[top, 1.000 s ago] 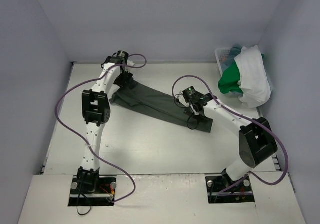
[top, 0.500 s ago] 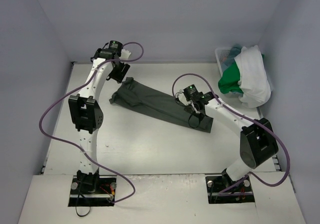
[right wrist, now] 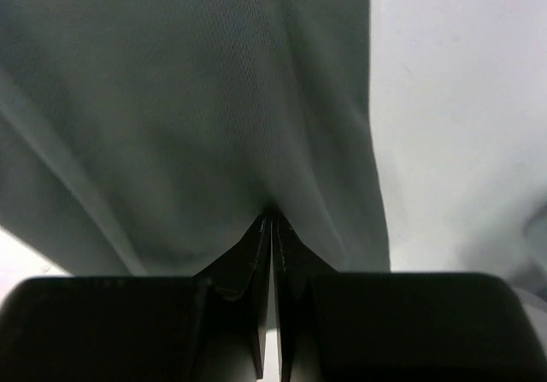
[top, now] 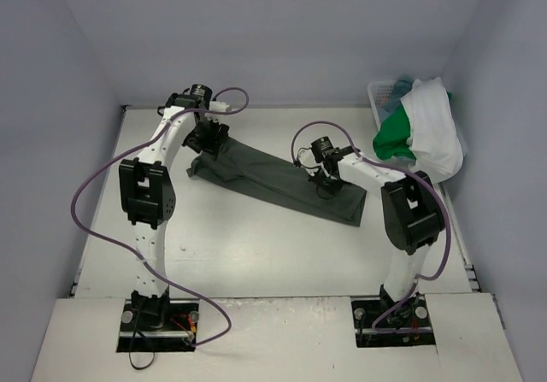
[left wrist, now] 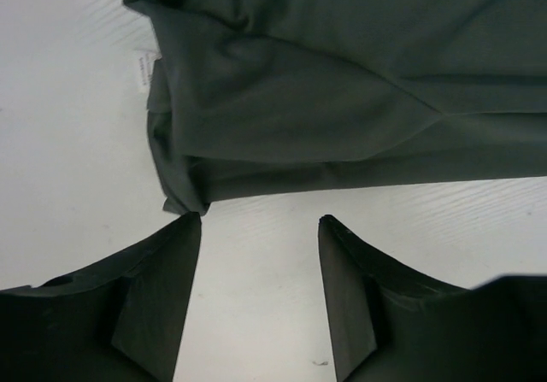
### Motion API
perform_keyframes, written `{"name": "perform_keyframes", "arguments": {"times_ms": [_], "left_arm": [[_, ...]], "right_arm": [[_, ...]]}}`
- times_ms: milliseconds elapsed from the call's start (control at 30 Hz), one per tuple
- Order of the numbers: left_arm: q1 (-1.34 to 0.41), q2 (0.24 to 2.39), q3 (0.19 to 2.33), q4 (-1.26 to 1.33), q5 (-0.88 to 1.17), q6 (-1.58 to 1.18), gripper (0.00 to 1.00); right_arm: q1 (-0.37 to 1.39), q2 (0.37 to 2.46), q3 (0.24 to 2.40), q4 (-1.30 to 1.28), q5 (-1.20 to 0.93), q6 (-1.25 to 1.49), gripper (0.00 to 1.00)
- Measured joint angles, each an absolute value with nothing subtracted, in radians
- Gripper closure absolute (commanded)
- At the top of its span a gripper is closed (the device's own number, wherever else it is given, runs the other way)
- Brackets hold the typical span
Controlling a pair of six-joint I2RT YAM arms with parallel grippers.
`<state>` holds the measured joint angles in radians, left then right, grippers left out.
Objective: Fold and stack the t-shirts
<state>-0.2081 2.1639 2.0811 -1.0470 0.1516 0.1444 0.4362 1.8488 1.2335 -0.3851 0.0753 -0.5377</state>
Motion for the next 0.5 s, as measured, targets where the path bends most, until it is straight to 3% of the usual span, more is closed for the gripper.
{"name": "perform_keyframes", "arguments": {"times_ms": [500], "left_arm": [[-0.215,2.264,1.978,-0.873,0.319,0.096,0.77]], "right_arm": [[0.414,1.885,1.192,-0.321,0.019,-0.539,0.99]]}}
